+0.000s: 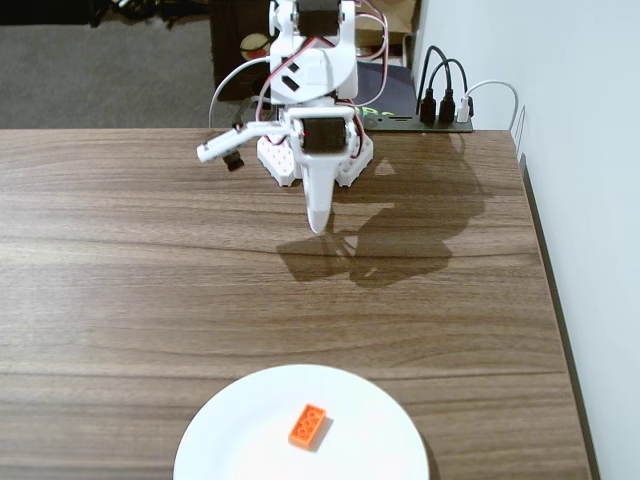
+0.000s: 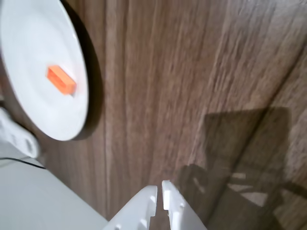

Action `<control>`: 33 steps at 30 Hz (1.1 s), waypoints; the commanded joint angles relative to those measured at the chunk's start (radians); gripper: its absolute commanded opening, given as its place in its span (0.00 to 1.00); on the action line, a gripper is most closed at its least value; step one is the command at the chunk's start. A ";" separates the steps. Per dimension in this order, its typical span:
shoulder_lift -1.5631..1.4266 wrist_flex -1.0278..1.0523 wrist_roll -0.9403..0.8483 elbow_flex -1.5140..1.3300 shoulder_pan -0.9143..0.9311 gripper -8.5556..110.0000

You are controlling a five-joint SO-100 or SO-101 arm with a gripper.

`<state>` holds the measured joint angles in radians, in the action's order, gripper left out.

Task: Grasp a lego block and put it on the plate.

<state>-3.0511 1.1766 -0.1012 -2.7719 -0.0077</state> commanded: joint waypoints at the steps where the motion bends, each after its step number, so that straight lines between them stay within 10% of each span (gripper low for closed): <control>1: -0.064 0.025 0.017 -0.008 0.005 0.08; 33: -0.239 0.092 0.060 -0.150 0.031 0.08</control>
<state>-3.2950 1.2640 -0.0445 -2.9222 0.0261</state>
